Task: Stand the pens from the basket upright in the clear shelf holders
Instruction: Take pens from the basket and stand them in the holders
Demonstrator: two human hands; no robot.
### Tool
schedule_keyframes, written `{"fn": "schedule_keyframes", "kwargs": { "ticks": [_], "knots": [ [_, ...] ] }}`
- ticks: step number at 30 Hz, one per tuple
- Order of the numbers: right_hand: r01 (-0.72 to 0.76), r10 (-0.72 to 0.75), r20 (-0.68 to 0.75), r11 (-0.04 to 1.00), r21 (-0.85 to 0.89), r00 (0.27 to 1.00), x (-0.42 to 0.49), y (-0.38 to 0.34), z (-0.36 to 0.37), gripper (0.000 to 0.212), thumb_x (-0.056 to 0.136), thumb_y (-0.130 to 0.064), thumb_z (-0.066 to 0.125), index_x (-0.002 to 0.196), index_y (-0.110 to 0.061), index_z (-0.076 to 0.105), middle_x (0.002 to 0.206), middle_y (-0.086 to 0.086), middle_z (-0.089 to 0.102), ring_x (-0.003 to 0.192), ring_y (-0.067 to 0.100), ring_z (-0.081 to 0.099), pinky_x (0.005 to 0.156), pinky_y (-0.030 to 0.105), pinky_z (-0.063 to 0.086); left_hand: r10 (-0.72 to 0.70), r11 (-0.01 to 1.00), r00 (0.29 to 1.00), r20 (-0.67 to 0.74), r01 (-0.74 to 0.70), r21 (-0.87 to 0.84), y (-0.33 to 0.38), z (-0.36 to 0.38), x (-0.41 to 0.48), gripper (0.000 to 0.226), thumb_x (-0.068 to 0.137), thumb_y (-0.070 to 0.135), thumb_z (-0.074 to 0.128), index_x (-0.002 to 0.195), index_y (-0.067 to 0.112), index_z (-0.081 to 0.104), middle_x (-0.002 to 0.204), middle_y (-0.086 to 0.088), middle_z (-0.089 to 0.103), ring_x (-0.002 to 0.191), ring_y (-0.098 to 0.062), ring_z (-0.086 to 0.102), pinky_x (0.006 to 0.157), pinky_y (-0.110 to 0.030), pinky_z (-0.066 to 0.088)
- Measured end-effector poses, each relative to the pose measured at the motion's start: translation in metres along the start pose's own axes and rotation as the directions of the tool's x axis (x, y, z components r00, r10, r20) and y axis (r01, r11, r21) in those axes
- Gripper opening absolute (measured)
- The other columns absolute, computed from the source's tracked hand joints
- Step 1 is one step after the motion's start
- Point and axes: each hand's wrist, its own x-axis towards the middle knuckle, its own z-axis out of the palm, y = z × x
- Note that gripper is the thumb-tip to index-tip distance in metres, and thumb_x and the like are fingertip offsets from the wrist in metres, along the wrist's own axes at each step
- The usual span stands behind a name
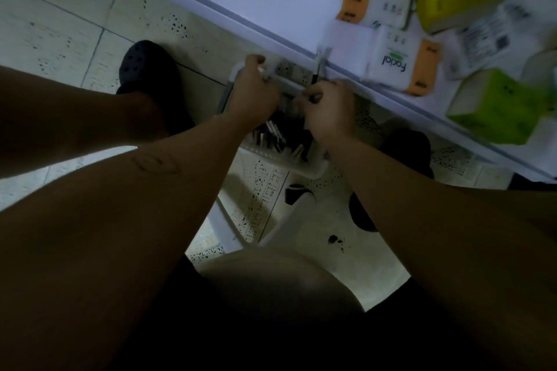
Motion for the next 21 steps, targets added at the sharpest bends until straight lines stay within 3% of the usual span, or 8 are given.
{"fn": "schedule_keyframes", "kwargs": {
  "ticks": [2, 4, 7, 10, 13, 15, 17, 21],
  "knots": [
    [-0.023, 0.024, -0.037, 0.999, 0.049, 0.999, -0.001, -0.008, -0.014, 0.01, 0.086, -0.017, 0.07, 0.093, -0.014, 0.065, 0.088, -0.003, 0.059, 0.067, 0.006, 0.056, 0.054, 0.009, 0.045, 0.028, 0.999, 0.999, 0.024, -0.028, 0.037, 0.005, -0.001, -0.005, 0.038, 0.098, 0.012, 0.046, 0.136, 0.015, 0.043, 0.105, -0.012, 0.062, 0.076, -0.019, 0.06, 0.055, -0.022, 0.051],
    [-0.002, 0.008, -0.082, 0.997, 0.08, 0.997, -0.004, -0.013, -0.026, 0.017, 0.086, -0.011, 0.068, 0.093, -0.016, 0.053, 0.088, 0.001, 0.06, 0.072, 0.013, 0.057, 0.058, 0.021, 0.049, 0.088, 0.995, 0.996, 0.012, -0.088, 0.056, 0.014, -0.001, -0.013, 0.032, 0.1, 0.023, 0.044, 0.132, 0.019, 0.048, 0.093, -0.012, 0.065, 0.065, -0.017, 0.057, 0.054, -0.025, 0.048],
    [0.001, 0.001, -0.021, 0.997, 0.08, 1.0, -0.01, -0.02, -0.04, 0.046, 0.087, -0.007, 0.062, 0.124, -0.02, 0.038, 0.09, 0.008, 0.06, 0.078, 0.025, 0.062, 0.066, 0.04, 0.055, 0.158, 0.984, 0.987, 0.018, -0.159, 0.08, 0.035, -0.004, -0.027, 0.032, 0.101, 0.032, 0.043, 0.13, 0.021, 0.051, 0.08, -0.002, 0.061, 0.067, -0.018, 0.059, 0.058, -0.026, 0.05],
    [0.024, -0.026, 0.013, 0.989, 0.143, 1.0, -0.021, -0.025, -0.055, 0.071, 0.091, -0.005, 0.056, 0.147, -0.035, 0.023, 0.093, 0.011, 0.063, 0.077, 0.03, 0.064, 0.068, 0.047, 0.058, 0.213, 0.972, 0.976, 0.046, -0.216, 0.09, 0.058, -0.011, -0.043, 0.031, 0.102, 0.03, 0.043, 0.132, 0.027, 0.05, 0.084, -0.01, 0.066, 0.074, -0.026, 0.063, 0.067, -0.037, 0.055],
    [0.124, -0.115, -0.055, 0.971, 0.206, 0.992, -0.037, -0.035, -0.077, 0.044, 0.097, -0.003, 0.05, 0.133, -0.029, 0.051, 0.102, 0.013, 0.066, 0.078, 0.03, 0.066, 0.072, 0.045, 0.058, 0.307, 0.947, 0.95, 0.051, -0.311, 0.076, 0.081, -0.023, -0.056, 0.032, 0.103, 0.026, 0.04, 0.133, 0.027, 0.051, 0.083, -0.016, 0.068, 0.071, -0.03, 0.062, 0.062, -0.037, 0.052],
    [0.159, -0.145, -0.081, 0.967, 0.2, 0.986, -0.049, -0.045, -0.092, 0.028, 0.098, 0.001, 0.046, 0.11, -0.013, 0.068, 0.111, 0.014, 0.066, 0.084, 0.027, 0.066, 0.076, 0.038, 0.058, 0.357, 0.931, 0.933, 0.046, -0.359, 0.069, 0.096, -0.033, -0.064, 0.034, 0.103, 0.022, 0.039, 0.135, 0.026, 0.051, 0.084, -0.013, 0.068, 0.062, -0.015, 0.058, 0.053, -0.021, 0.047],
    [0.143, -0.126, -0.082, 0.958, 0.248, 0.989, -0.056, -0.054, -0.103, 0.03, 0.096, 0.005, 0.045, 0.112, -0.004, 0.068, 0.108, 0.012, 0.065, 0.092, 0.027, 0.065, 0.087, 0.041, 0.055, 0.377, 0.924, 0.926, 0.038, -0.378, 0.055, 0.109, -0.045, -0.076, 0.035, 0.103, 0.019, 0.038, 0.135, 0.026, 0.051, 0.085, -0.01, 0.067, 0.057, -0.006, 0.051, 0.047, -0.011, 0.039],
    [0.115, -0.099, -0.06, 0.865, 0.489, 0.993, -0.073, -0.075, -0.127, 0.032, 0.092, 0.014, 0.048, 0.123, 0.007, 0.056, 0.094, 0.011, 0.056, 0.082, 0.026, 0.053, 0.084, 0.044, 0.047, 0.44, 0.897, 0.898, 0.021, -0.44, 0.04, 0.134, -0.067, -0.095, 0.038, 0.103, 0.018, 0.039, 0.139, 0.028, 0.047, 0.085, -0.005, 0.065, 0.06, -0.017, 0.053, 0.062, -0.03, 0.05]
  ]
}}
